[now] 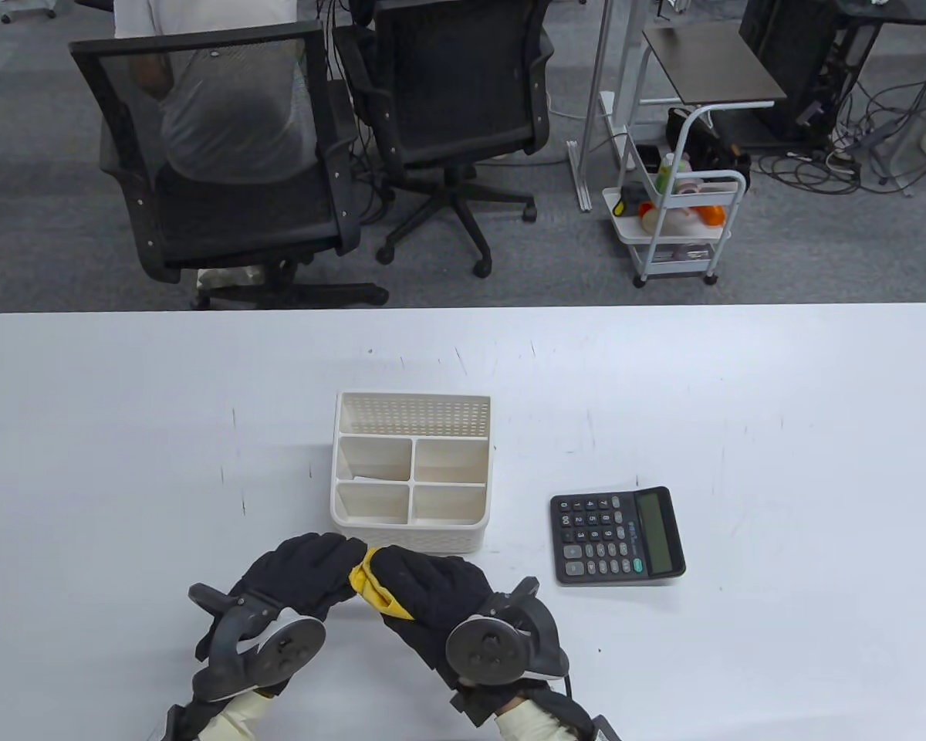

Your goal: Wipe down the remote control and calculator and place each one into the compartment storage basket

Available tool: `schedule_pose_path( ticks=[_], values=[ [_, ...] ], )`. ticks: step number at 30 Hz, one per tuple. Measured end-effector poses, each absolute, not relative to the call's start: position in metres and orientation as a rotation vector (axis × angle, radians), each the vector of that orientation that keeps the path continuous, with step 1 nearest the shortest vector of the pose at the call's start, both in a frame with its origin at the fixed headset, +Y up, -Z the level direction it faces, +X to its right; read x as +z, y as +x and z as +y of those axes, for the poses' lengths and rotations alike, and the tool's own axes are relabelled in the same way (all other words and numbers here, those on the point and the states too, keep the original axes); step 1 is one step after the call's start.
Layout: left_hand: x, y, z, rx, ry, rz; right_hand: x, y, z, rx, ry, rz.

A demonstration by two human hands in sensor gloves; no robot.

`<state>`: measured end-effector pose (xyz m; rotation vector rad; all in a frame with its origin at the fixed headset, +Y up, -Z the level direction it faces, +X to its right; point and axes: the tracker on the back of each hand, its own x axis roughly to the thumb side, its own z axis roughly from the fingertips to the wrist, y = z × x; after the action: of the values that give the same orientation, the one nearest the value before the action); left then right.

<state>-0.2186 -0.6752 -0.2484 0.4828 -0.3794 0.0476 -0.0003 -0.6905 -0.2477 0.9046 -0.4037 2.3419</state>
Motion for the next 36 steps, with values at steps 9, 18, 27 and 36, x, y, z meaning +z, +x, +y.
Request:
schedule_pose_path(
  ticks=[9, 18, 27, 36],
  values=[
    [-0.251, -0.225, -0.676, 0.114, 0.454, -0.372, -0.248, 0.006, -0.689, 2.393, 0.891, -0.544],
    [-0.252, -0.223, -0.675, 0.166, 0.432, -0.377, -0.247, 0.002, -0.69, 2.357, 0.903, -0.504],
    [-0.254, -0.228, -0.676, 0.208, 0.39, -0.335, -0.251, 0.014, -0.69, 2.427, 0.799, -0.598],
    [-0.25, -0.215, -0.676, 0.205, 0.399, -0.423, -0.242, -0.002, -0.692, 2.455, 0.985, -0.624]
  ],
)
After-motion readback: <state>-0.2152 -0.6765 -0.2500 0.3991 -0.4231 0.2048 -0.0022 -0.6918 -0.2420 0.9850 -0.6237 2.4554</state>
